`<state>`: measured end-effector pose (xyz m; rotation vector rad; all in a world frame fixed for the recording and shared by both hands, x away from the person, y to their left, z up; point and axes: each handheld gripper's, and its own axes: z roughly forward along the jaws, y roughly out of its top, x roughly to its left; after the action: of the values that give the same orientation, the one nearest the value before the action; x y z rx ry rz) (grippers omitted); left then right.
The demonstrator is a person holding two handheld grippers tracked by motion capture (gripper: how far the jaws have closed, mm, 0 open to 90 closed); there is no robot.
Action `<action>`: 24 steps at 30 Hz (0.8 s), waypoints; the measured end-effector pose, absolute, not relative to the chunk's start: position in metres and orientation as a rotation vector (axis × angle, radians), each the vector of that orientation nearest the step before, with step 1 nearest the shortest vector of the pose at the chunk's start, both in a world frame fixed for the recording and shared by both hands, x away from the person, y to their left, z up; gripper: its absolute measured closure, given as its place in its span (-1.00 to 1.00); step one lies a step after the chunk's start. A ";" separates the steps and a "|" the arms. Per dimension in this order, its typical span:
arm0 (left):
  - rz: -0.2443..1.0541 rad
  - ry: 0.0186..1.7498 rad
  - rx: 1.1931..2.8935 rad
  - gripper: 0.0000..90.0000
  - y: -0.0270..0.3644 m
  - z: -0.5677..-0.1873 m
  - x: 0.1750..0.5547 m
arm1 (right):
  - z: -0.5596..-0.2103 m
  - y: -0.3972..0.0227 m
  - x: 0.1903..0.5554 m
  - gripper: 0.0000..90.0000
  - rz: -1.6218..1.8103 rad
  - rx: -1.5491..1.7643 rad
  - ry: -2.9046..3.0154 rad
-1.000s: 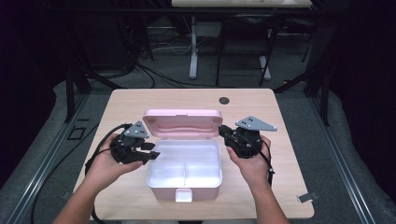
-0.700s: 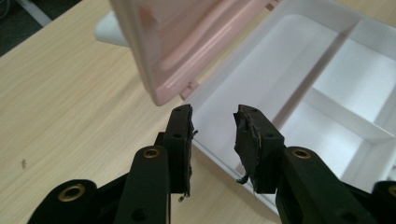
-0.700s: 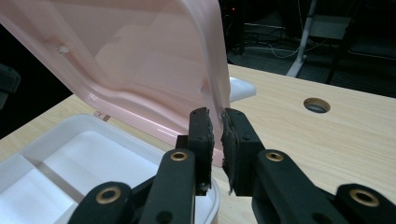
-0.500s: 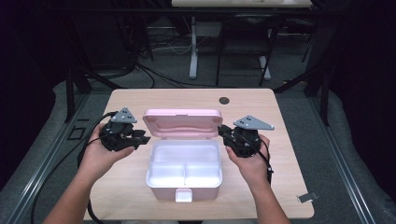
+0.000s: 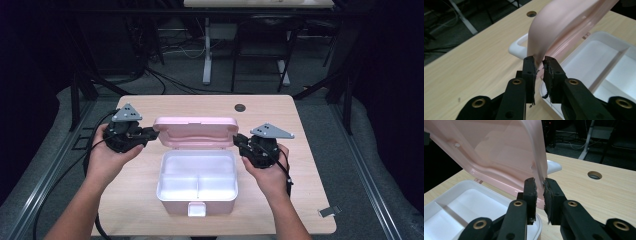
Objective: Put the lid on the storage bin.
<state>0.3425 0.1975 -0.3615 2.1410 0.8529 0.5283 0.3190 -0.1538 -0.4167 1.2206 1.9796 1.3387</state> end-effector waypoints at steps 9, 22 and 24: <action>0.550 0.849 2.160 0.85 0.197 -0.360 0.341 | -0.410 -0.152 0.319 0.75 1.332 1.199 1.975; 0.541 0.837 2.151 0.84 0.199 -0.351 0.336 | -0.383 -0.151 0.314 0.78 1.322 1.161 1.952; 0.547 0.834 2.153 0.84 0.199 -0.349 0.335 | -0.380 -0.151 0.313 0.79 1.331 1.154 1.957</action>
<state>0.3350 0.1985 -0.3488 2.1533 0.8344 0.5471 0.3133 -0.1513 -0.3805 1.1537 1.9572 1.3311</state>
